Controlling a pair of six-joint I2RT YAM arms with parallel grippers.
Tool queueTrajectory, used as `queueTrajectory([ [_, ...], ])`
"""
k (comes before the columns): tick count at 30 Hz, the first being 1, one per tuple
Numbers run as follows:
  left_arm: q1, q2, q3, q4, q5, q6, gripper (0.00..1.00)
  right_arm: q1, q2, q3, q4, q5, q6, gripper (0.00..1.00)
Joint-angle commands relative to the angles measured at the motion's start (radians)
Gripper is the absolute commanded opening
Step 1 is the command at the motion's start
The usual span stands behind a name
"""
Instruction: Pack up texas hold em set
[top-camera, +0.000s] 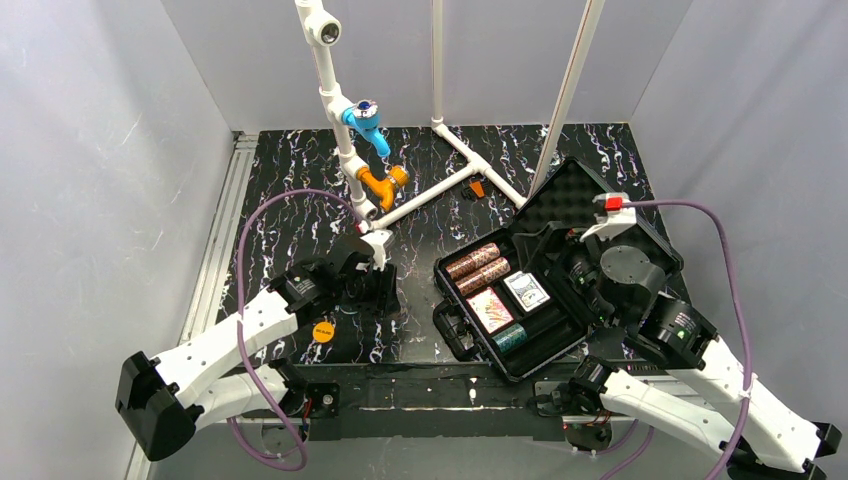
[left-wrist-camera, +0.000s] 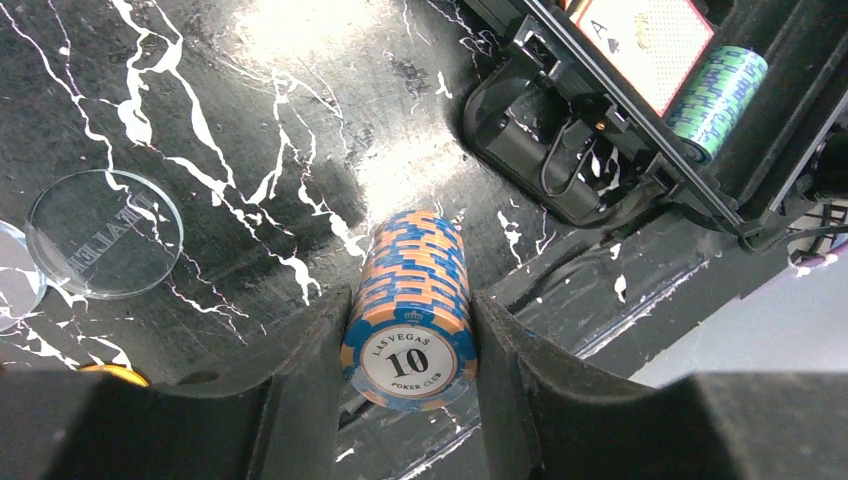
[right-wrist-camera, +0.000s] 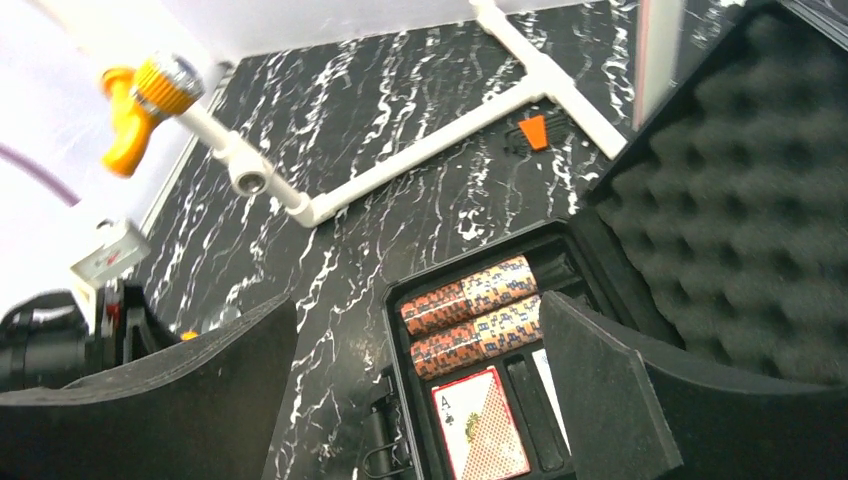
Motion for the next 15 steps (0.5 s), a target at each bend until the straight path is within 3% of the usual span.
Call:
queueTrajectory([
  [1,-0.004,-0.018,0.07,-0.005,0.06,0.004,0.0,0.003,0.021,-0.005,0.122,-0.198,-0.204,0.98],
  [8,-0.004,0.015,0.132,-0.071,0.107,-0.007,0.0,0.003,0.014,-0.083,0.232,-0.539,-0.384,0.98],
  [15,-0.004,0.055,0.206,-0.144,0.12,-0.016,0.0,0.003,0.049,-0.144,0.227,-0.687,-0.489,0.98],
])
